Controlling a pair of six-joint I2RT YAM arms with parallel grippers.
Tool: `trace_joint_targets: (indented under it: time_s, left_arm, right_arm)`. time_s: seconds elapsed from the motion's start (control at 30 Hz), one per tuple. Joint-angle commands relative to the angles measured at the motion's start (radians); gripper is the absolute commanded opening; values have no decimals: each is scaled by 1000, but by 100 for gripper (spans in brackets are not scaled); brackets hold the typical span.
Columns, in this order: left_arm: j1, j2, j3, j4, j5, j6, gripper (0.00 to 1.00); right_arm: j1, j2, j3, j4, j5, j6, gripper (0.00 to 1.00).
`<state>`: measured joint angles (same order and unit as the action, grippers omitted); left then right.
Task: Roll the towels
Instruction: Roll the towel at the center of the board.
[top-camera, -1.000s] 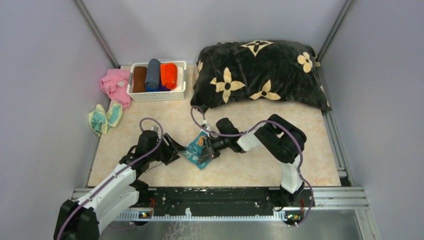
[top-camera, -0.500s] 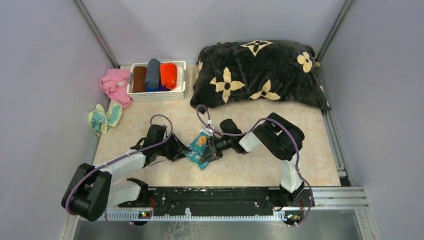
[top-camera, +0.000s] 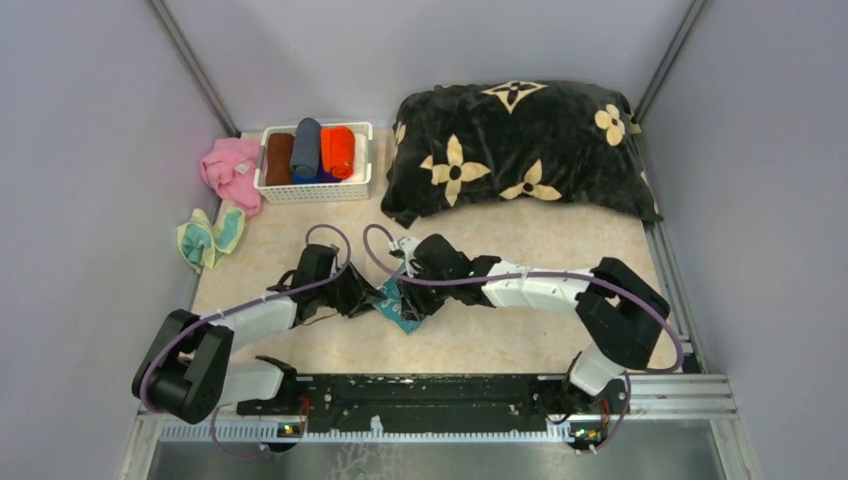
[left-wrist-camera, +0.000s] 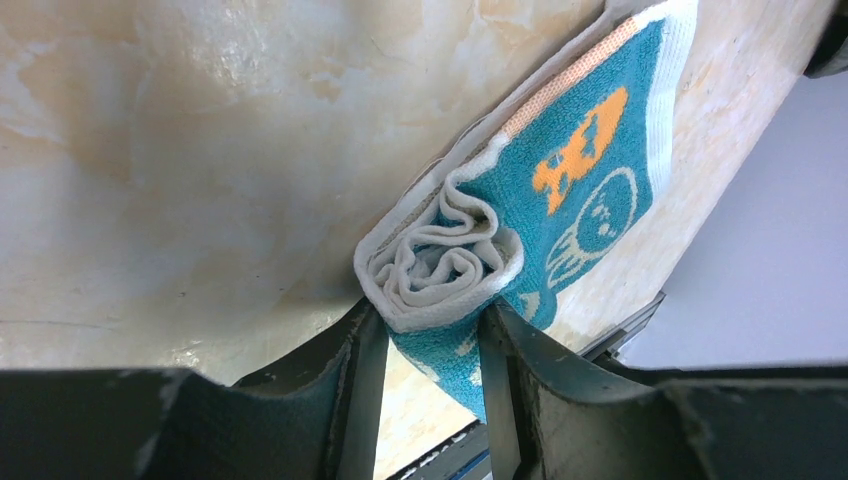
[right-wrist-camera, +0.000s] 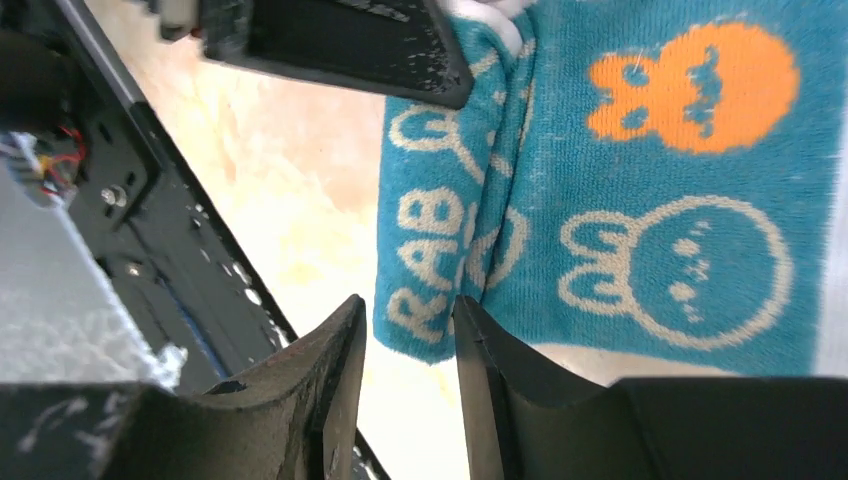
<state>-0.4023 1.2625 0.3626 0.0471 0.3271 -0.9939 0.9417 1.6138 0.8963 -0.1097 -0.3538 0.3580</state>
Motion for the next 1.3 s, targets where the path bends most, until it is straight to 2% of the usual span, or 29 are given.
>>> trace_joint_targets:
  time_s: [0.0, 0.2, 0.33, 0.53, 0.9, 1.07, 1.2, 1.27]
  left_arm:
    - [0, 31, -2, -38, -45, 34, 44]
    - [-1, 33, -2, -41, -49, 33, 44]
    - [-2, 32, -3, -47, -51, 32, 44]
    - [-1, 24, -2, -49, -54, 28, 44]
    - [-2, 14, 3, -52, -56, 36, 49]
    - [-1, -48, 10, -78, -59, 37, 56]
    - [0, -149, 12, -149, -104, 56, 65]
    - [0, -207, 12, -195, -126, 59, 68]
  right_arm:
    - [112, -103, 80, -158, 355, -178, 39]
    - [274, -51, 152, -166, 574, -273, 42]
    - [329, 26, 192, -172, 665, -301, 44]
    - [354, 153, 205, -174, 685, -307, 45]
    - [362, 266, 142, -199, 768, -290, 44]
    - [354, 279, 131, -198, 726, -288, 30]
    - [299, 214, 105, -125, 463, -276, 8]
    - [242, 174, 88, -76, 299, -253, 1]
